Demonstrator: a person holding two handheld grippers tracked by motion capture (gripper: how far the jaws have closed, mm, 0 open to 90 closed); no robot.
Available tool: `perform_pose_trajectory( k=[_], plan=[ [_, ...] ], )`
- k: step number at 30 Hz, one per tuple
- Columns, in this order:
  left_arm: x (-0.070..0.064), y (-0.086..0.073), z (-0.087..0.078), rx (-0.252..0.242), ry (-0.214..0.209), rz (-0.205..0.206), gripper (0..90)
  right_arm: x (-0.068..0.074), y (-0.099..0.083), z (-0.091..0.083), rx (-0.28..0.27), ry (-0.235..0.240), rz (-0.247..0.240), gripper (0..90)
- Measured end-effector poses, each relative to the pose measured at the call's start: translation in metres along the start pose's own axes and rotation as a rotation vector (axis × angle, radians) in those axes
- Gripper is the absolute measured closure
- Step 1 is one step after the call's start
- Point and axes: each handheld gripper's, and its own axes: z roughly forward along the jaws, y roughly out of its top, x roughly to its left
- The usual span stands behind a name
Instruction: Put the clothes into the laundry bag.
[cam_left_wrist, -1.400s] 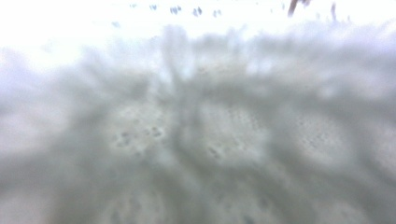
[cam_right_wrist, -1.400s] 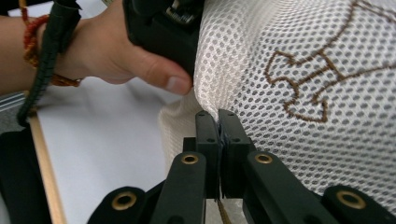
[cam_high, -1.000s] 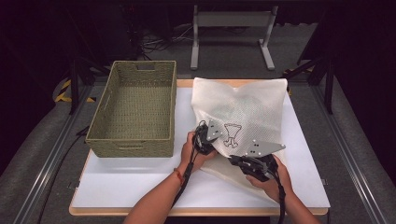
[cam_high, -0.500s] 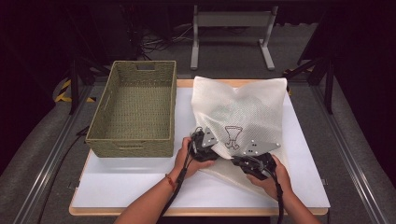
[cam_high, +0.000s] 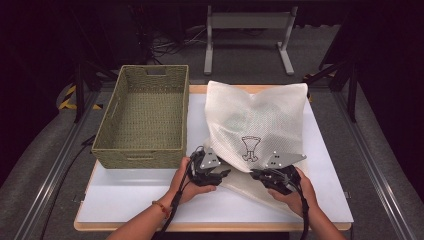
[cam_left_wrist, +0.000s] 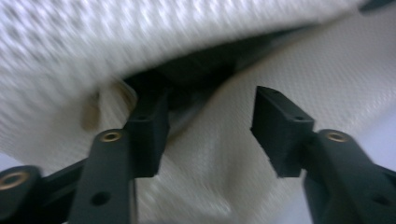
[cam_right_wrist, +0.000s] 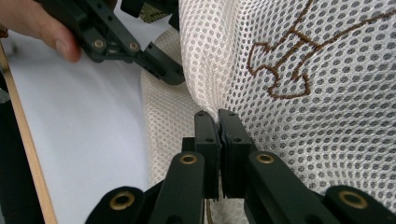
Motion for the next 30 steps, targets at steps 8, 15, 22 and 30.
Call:
perform_pose_trajectory(
  k=[8,15,22,30],
  plan=[
    [0.011,-0.009,-0.003,-0.079,0.016,-0.095,51.8,0.004,0.000,0.000,-0.008,0.016,-0.026,87.0],
    [0.009,0.007,0.003,-0.147,-0.020,-0.075,72.5,0.004,0.001,0.000,-0.009,0.026,-0.026,86.9],
    [0.009,0.022,0.038,-0.118,0.014,-0.058,86.3,0.006,0.003,-0.002,-0.023,0.049,-0.024,87.2],
    [0.014,0.024,0.045,-0.139,0.114,-0.067,84.0,0.006,0.000,0.004,0.017,0.010,-0.042,86.8]
  ],
)
